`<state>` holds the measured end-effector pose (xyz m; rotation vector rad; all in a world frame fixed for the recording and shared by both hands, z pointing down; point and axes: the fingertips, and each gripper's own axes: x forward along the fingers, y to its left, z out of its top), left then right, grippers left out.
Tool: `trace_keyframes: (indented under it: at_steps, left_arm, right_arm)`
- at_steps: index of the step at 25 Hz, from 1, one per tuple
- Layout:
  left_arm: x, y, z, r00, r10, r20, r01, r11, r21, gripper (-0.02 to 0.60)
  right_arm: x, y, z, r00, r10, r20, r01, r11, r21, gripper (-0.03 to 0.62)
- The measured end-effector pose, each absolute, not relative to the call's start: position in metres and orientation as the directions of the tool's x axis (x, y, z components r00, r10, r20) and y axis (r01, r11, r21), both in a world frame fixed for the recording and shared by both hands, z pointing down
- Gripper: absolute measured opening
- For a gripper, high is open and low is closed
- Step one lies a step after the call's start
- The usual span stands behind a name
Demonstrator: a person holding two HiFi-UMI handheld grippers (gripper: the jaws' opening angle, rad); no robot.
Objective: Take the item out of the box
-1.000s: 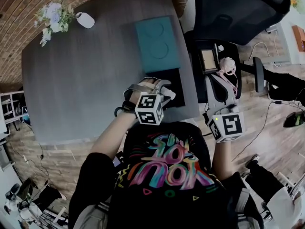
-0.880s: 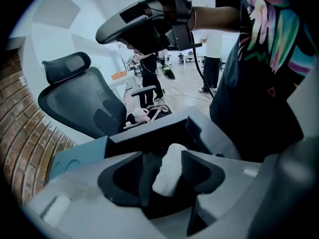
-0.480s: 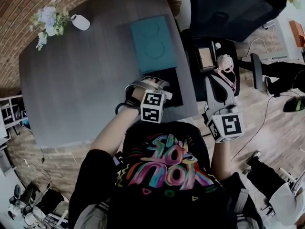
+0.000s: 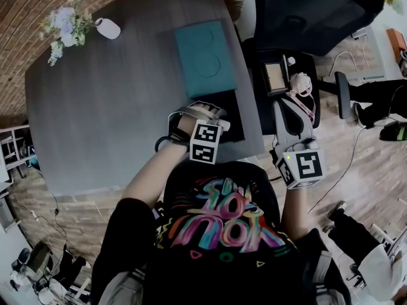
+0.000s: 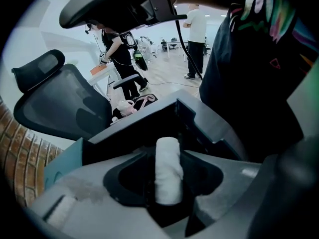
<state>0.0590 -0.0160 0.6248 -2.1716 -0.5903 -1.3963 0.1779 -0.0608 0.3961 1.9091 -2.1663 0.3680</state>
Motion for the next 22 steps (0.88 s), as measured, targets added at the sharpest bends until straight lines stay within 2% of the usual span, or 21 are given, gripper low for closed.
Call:
trace_keyframes:
  at_steps: [2,22]
  left_arm:
    - [0.06,-0.019,0.625,0.388,0.079,0.918,0.598,-0.78,-0.186,0.147]
    - [0.062,-0.024,0.614,0.425,0.063,0.903,0.559,-0.803,-0.207,0.127]
  right_arm:
    - [0.178,-0.061,0.396,-0.125,-0.934,0.334,-0.992,0.12,-0.036,0.0]
    - [0.181,-0.062,0.393,-0.134,-0.935,0.329,-0.991,0.129,-0.038,0.0]
